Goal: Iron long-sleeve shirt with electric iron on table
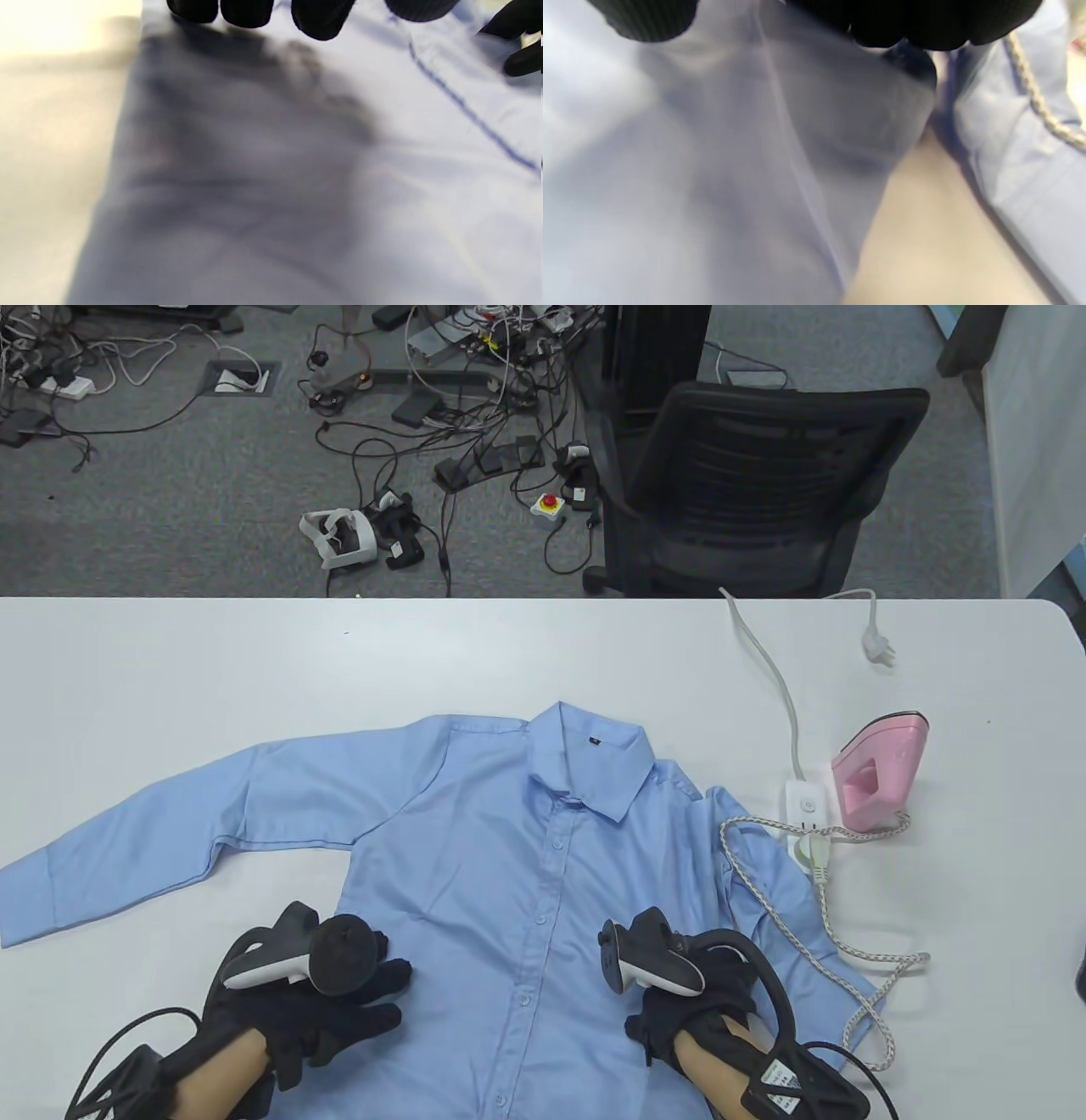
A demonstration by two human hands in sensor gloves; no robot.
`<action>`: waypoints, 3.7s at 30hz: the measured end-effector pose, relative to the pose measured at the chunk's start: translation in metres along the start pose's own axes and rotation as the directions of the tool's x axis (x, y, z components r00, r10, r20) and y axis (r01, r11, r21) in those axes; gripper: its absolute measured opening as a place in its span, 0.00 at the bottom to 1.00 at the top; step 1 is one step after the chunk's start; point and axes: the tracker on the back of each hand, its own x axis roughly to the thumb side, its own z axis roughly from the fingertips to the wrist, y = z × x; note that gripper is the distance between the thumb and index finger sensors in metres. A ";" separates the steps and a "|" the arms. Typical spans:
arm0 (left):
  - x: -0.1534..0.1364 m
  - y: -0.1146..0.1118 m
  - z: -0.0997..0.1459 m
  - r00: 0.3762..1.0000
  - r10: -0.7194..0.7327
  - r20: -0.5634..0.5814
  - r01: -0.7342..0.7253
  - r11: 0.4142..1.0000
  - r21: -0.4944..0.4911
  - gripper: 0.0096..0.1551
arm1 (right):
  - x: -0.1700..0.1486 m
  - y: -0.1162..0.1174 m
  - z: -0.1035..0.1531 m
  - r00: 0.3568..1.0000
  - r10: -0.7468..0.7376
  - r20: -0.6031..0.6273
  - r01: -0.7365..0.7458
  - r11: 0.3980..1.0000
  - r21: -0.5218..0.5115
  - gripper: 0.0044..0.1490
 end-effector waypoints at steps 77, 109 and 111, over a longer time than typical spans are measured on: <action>-0.122 0.013 -0.015 0.808 0.130 -0.575 0.003 0.974 0.225 0.34 | -0.062 0.027 -0.104 0.842 -0.540 -0.002 0.540 0.842 -0.001 0.58; -0.126 0.017 -0.020 0.812 0.146 -0.565 -0.021 0.975 0.221 0.34 | -0.131 -0.048 -0.015 0.185 -0.890 0.416 0.976 0.217 0.029 0.57; -0.126 0.017 -0.020 0.812 0.147 -0.565 -0.023 0.975 0.220 0.34 | -0.148 -0.058 -0.003 0.116 -0.862 0.494 0.991 0.137 0.006 0.56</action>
